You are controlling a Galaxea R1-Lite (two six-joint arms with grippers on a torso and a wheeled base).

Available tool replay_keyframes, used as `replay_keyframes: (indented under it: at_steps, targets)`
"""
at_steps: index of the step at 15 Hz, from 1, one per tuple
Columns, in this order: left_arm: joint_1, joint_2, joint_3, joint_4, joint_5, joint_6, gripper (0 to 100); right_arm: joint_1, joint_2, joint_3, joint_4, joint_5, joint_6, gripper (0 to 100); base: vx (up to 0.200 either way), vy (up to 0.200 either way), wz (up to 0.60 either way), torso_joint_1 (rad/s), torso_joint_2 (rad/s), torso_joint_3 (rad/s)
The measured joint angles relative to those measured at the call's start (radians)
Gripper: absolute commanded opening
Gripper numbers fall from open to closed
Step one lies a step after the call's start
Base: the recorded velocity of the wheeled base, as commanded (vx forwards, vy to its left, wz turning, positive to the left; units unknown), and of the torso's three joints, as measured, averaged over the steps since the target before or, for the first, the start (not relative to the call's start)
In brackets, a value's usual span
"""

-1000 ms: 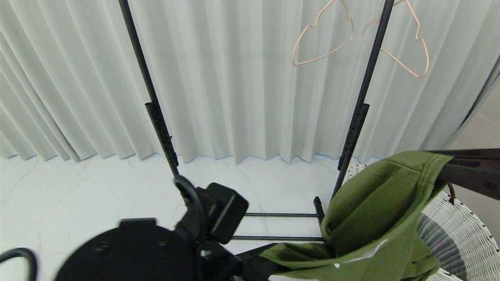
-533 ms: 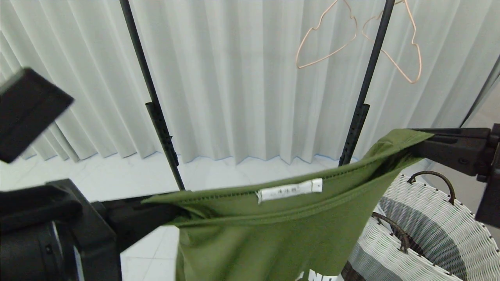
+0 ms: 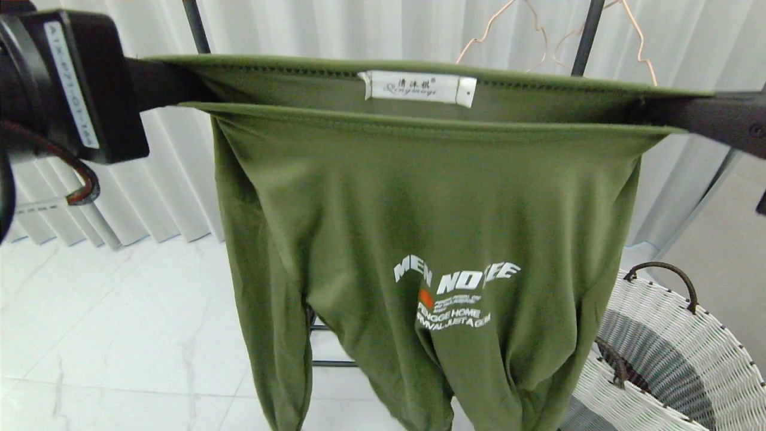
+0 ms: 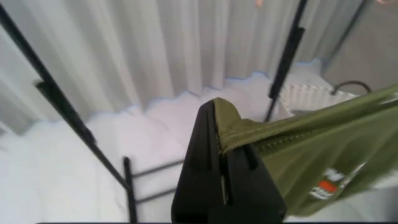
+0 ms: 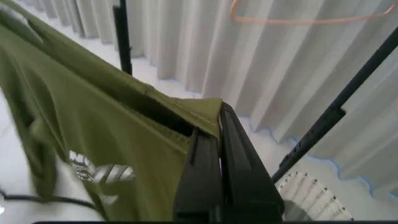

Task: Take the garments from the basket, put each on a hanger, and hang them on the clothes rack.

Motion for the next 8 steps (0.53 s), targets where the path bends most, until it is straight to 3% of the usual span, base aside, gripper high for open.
replay_keyframes:
  at_steps: [4,8]
  targets:
    - [-0.035,0.027,-0.037,-0.063,0.007,0.033,0,-0.009,0.022,-0.122,0.037,-0.001,-0.042,0,0.000,0.000,0.00,0.000,0.00,0.000]
    - [-0.077,0.036,-0.041,-0.111,0.007,0.052,0,-0.009,-0.005,-0.211,0.273,0.001,-0.047,0,0.000,0.000,0.00,0.000,0.00,0.000]
